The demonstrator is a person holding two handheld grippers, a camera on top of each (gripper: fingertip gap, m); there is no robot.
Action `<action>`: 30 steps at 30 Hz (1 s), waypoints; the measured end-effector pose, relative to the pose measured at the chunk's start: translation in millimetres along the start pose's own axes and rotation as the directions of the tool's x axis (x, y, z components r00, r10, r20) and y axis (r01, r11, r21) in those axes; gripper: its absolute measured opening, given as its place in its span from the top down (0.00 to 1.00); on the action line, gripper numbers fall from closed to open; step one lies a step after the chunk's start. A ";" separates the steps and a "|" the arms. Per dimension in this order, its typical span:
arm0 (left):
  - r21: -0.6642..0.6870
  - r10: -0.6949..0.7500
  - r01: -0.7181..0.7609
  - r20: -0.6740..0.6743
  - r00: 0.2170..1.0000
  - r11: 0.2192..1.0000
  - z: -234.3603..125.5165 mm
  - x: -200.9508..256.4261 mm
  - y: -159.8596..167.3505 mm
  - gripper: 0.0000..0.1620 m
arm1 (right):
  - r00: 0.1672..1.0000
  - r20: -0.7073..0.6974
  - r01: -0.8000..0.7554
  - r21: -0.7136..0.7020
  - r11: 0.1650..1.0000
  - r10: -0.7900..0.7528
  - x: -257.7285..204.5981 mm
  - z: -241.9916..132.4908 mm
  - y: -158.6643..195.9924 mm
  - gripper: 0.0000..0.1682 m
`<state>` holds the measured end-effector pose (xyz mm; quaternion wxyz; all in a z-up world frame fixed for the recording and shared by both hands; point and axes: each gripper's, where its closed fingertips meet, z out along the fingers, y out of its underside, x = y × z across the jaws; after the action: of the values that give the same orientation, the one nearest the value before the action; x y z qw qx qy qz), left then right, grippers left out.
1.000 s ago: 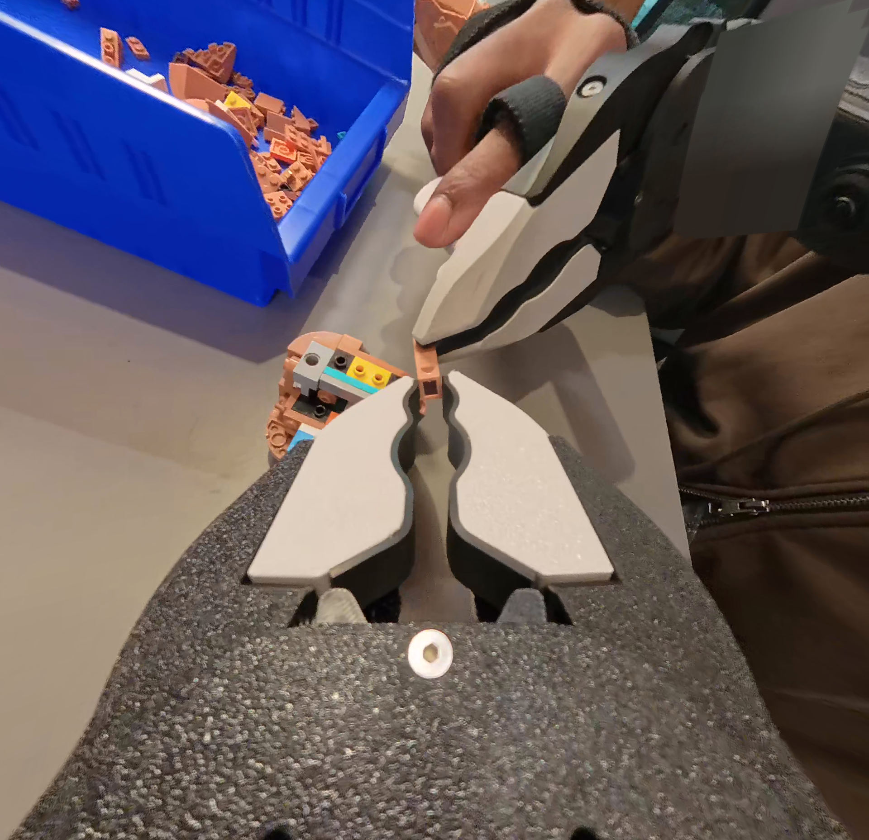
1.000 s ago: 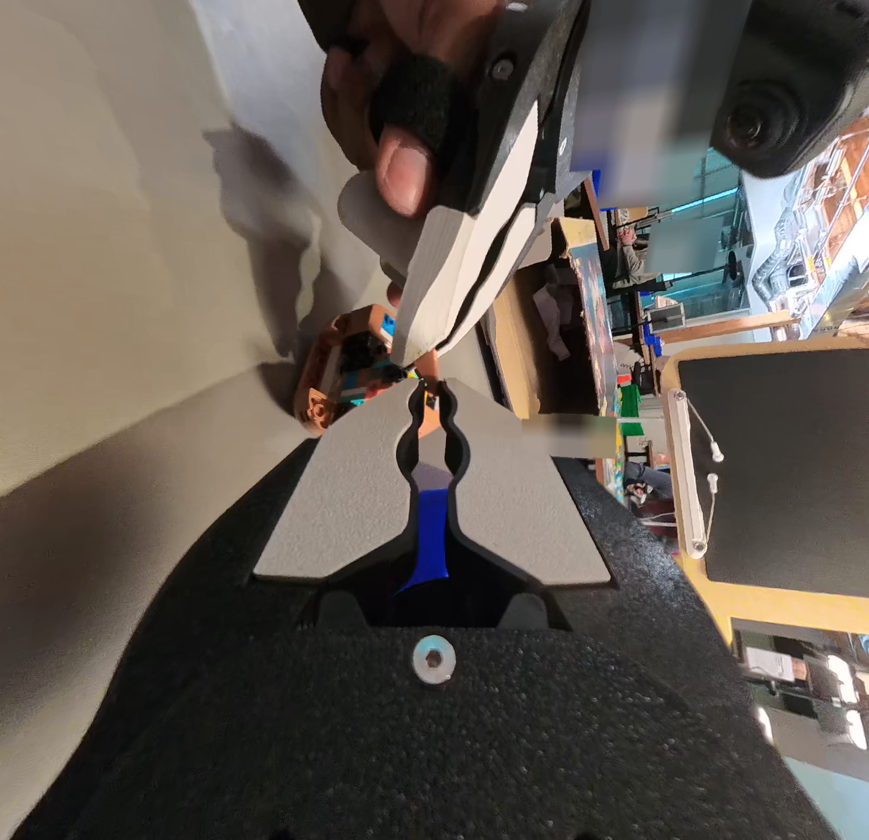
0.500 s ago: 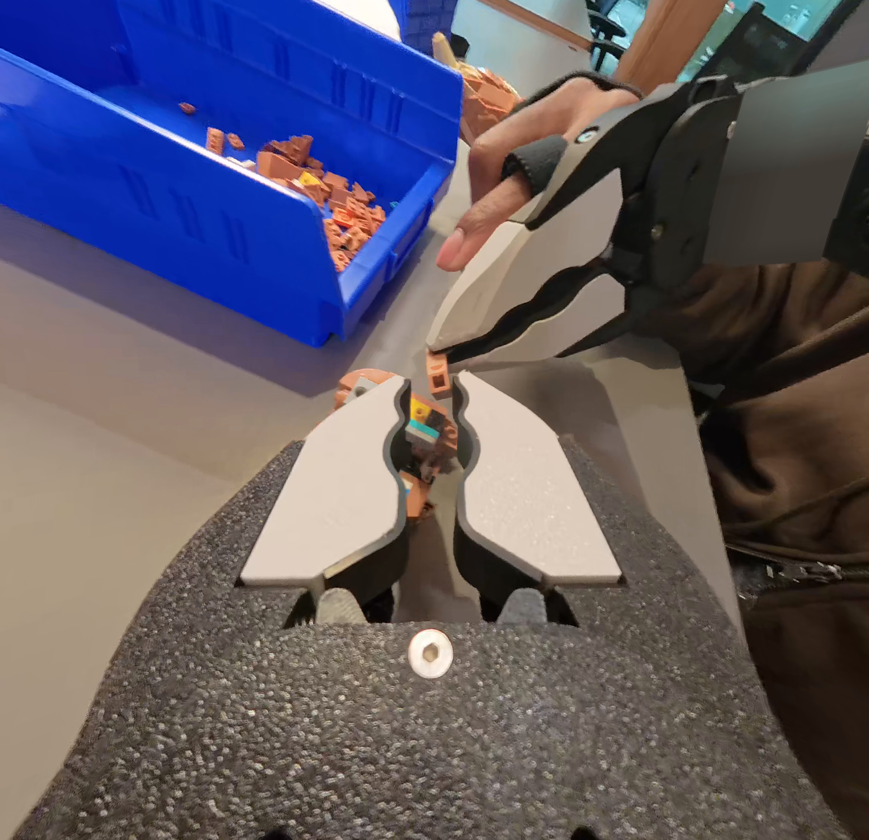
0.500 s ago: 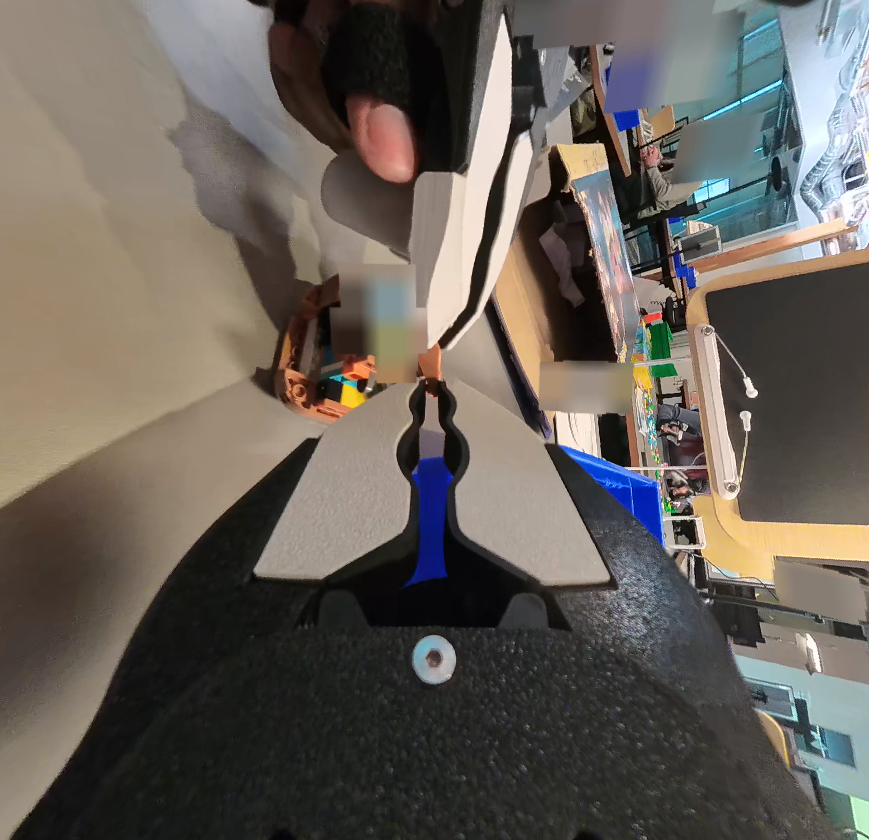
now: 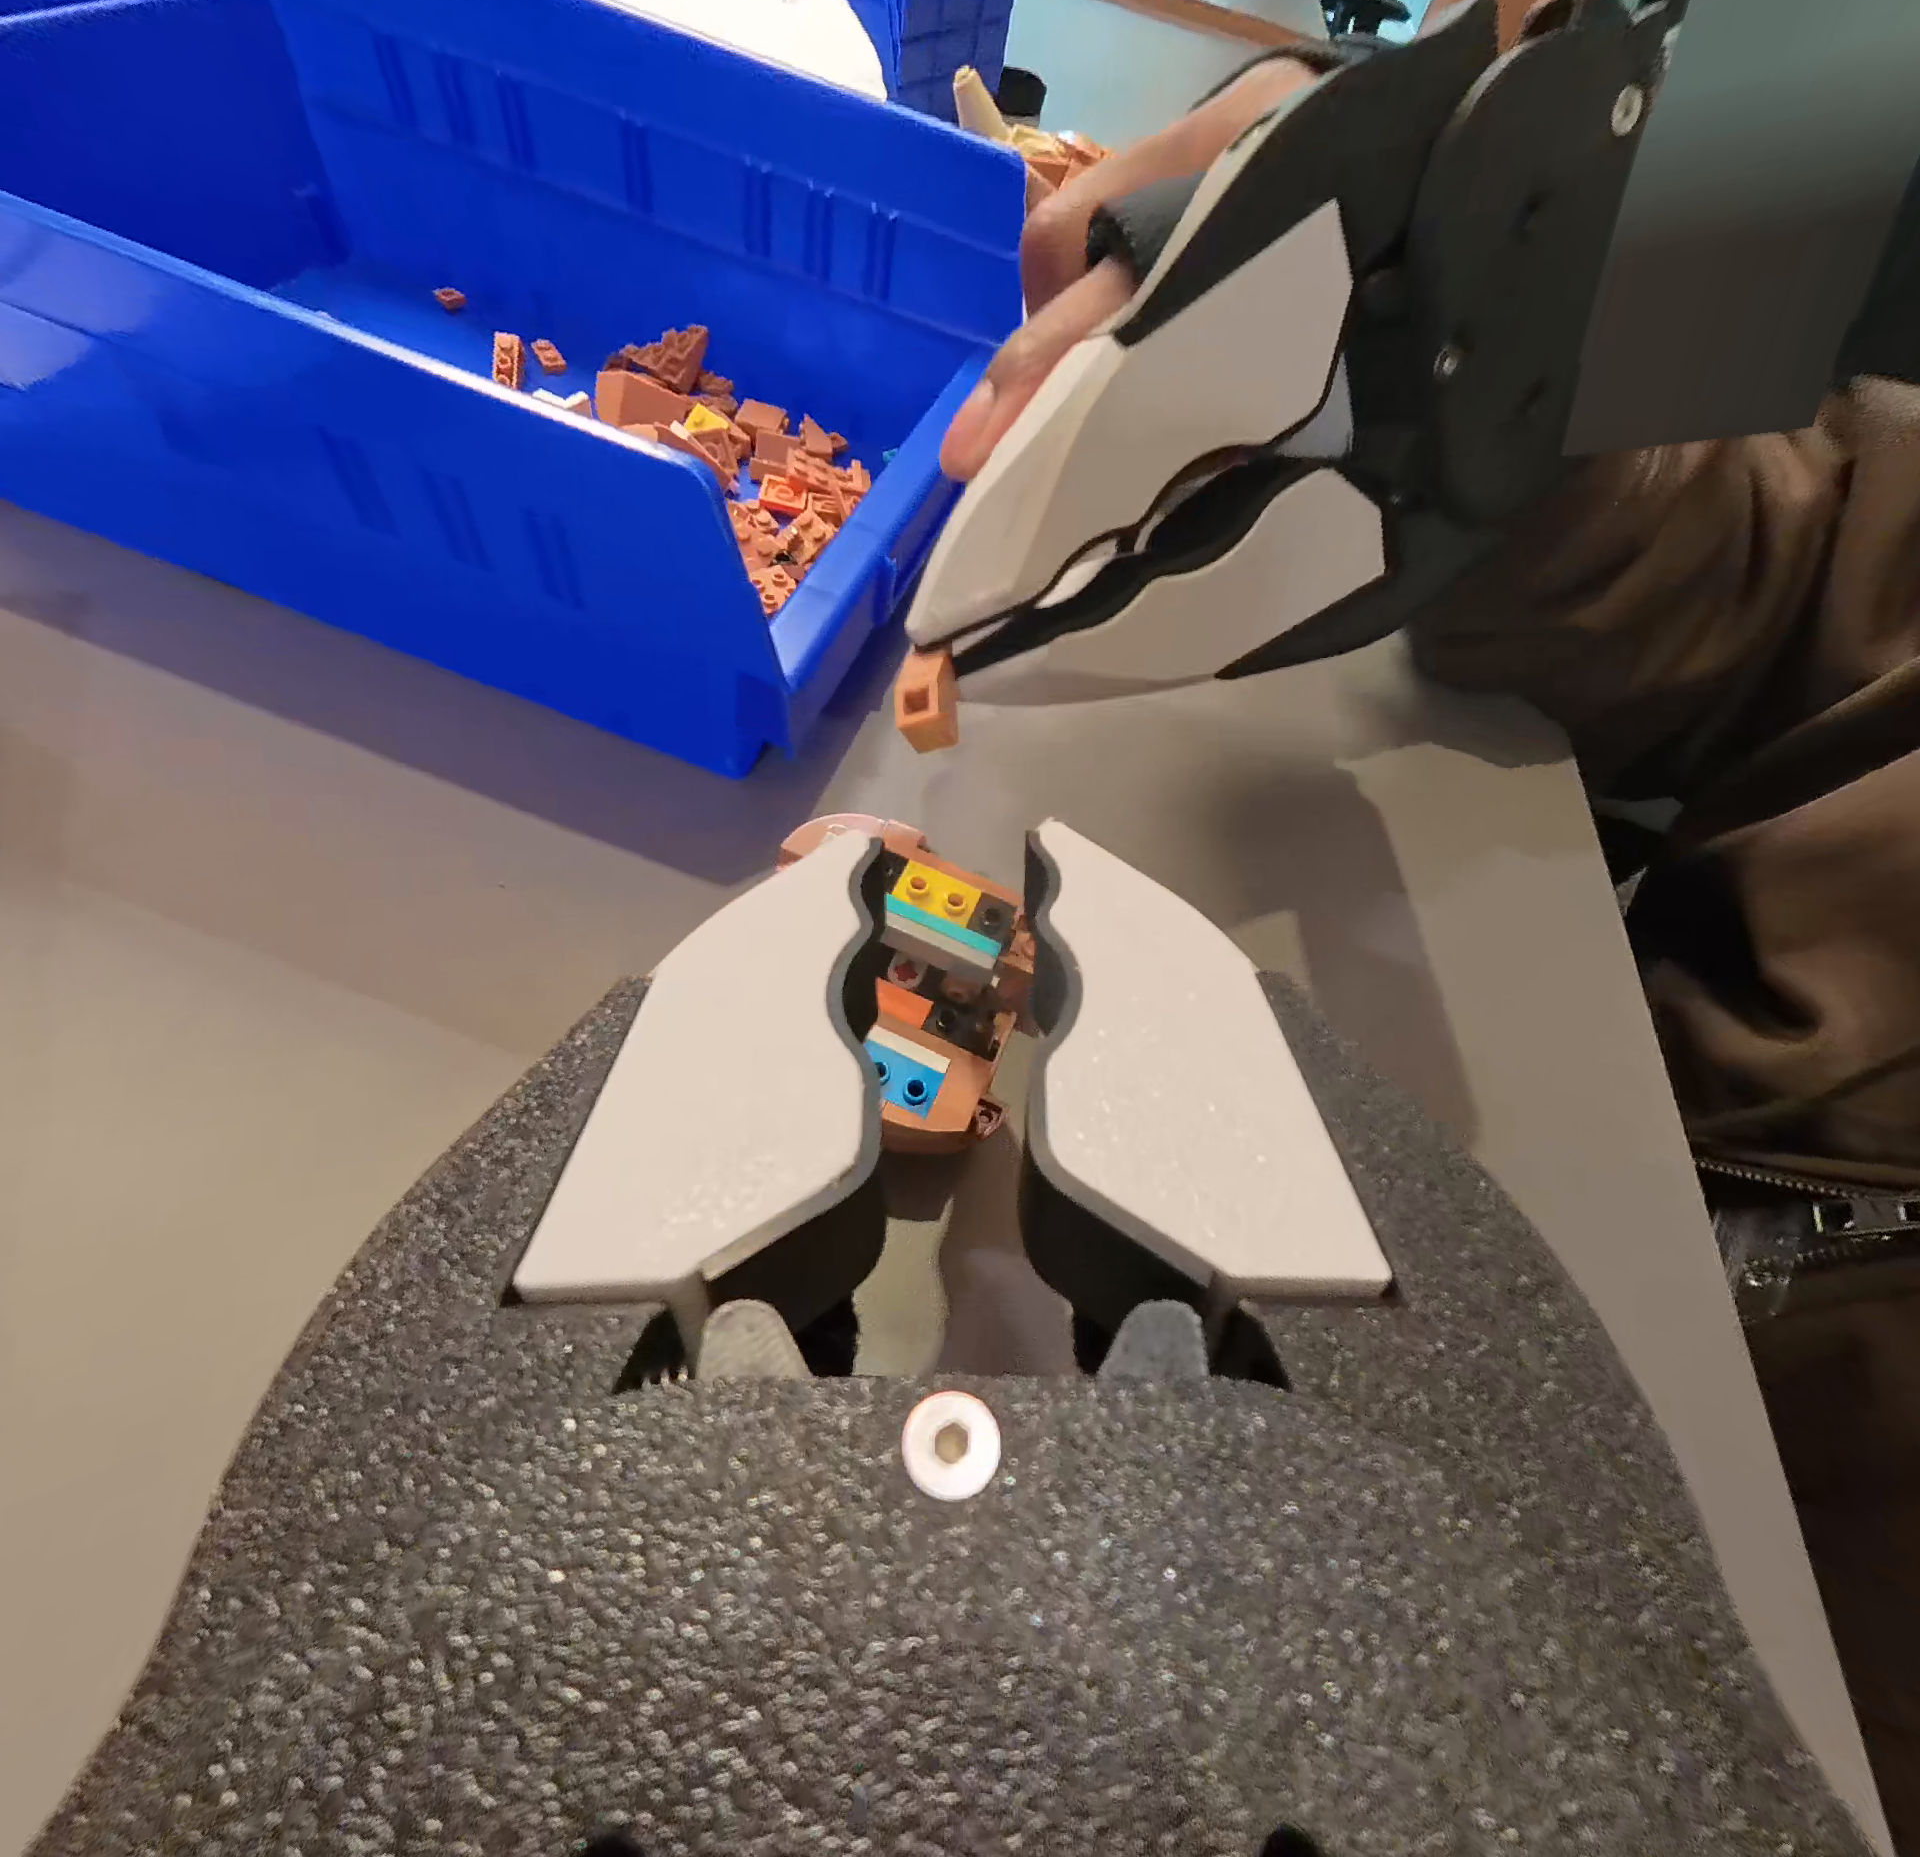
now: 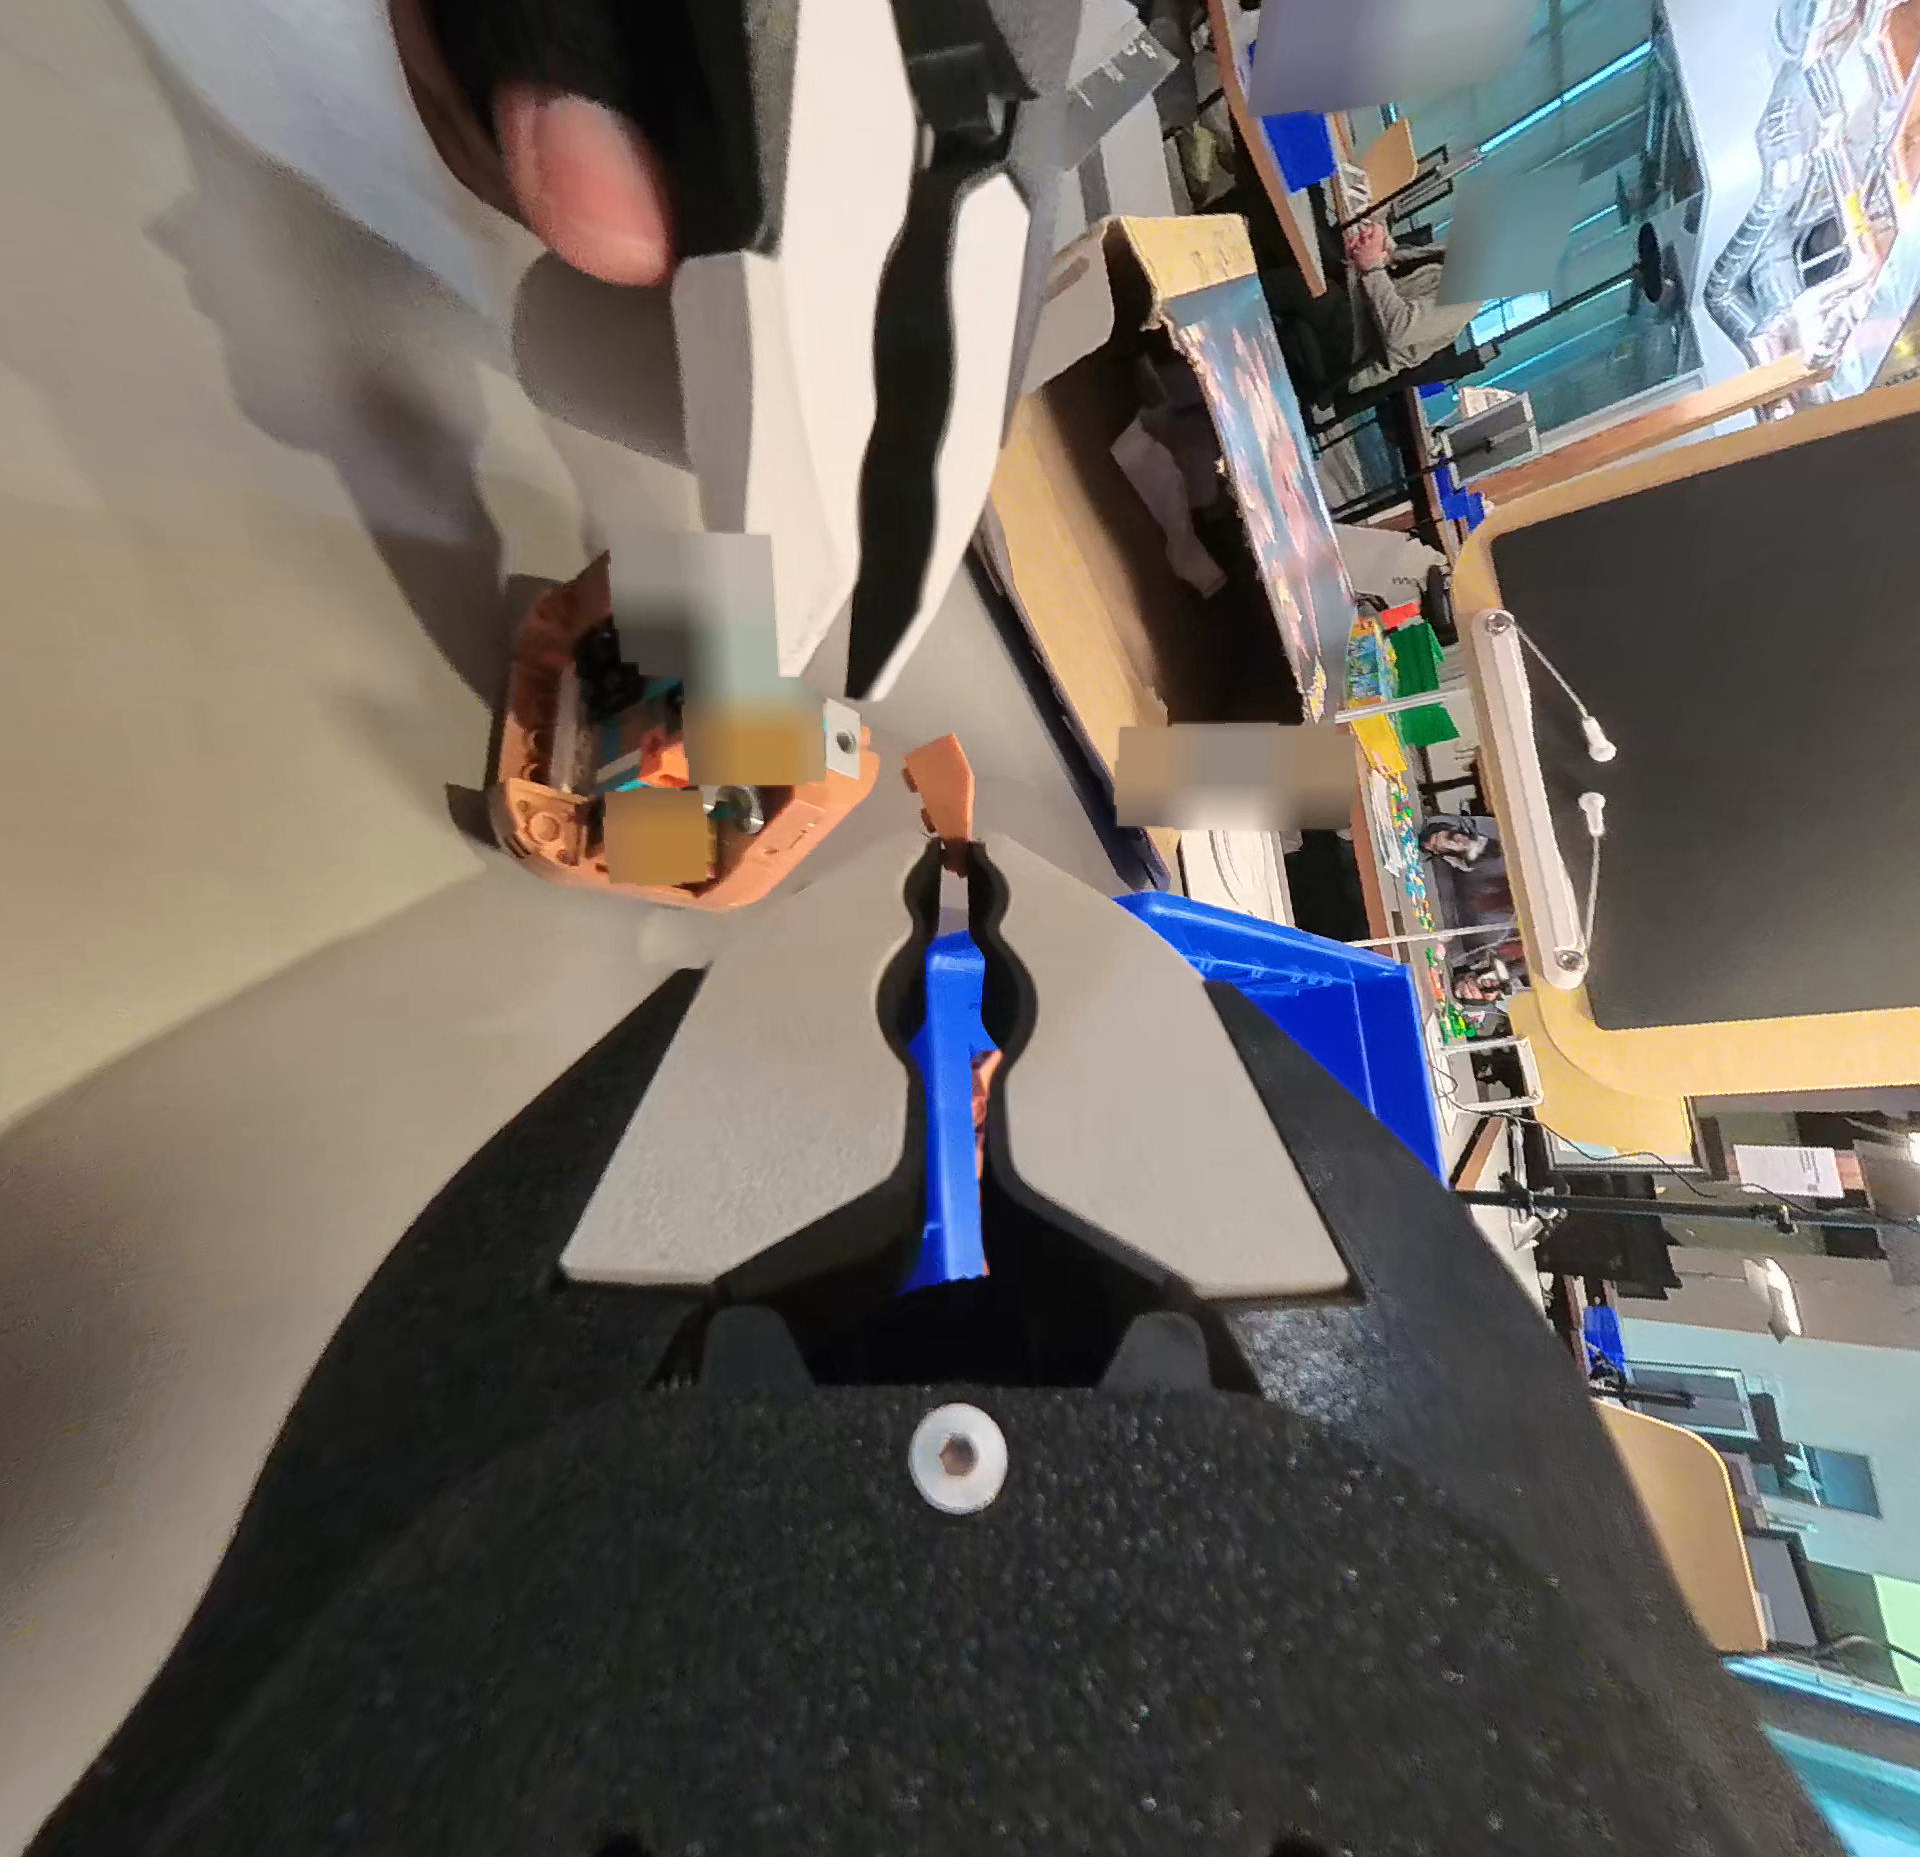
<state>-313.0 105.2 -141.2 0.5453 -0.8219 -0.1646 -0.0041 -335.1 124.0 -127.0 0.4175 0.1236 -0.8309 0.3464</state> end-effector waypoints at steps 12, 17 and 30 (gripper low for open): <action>-0.008 -0.012 0.012 0.017 1.000 1.000 -1.5 -3.6 0.6 0.84 | 0.888 -0.319 -0.410 -0.230 0.882 0.330 70.2 -26.7 96.1 0.82; -0.049 0.014 -0.013 0.021 1.000 0.999 -4.4 -4.3 4.7 0.79 | 0.929 -0.120 -0.356 -0.036 0.934 0.349 49.7 -23.6 42.7 0.84; -0.245 0.140 -0.117 0.080 0.987 0.963 1.6 -15.3 37.3 0.67 | 0.873 0.331 -0.356 -0.070 0.932 0.358 -45.4 6.0 8.3 0.86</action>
<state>-317.5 89.5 -178.1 0.4327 -0.8898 -0.1353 0.0514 -314.7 122.2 -168.7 0.1978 0.0245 -0.8997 0.3883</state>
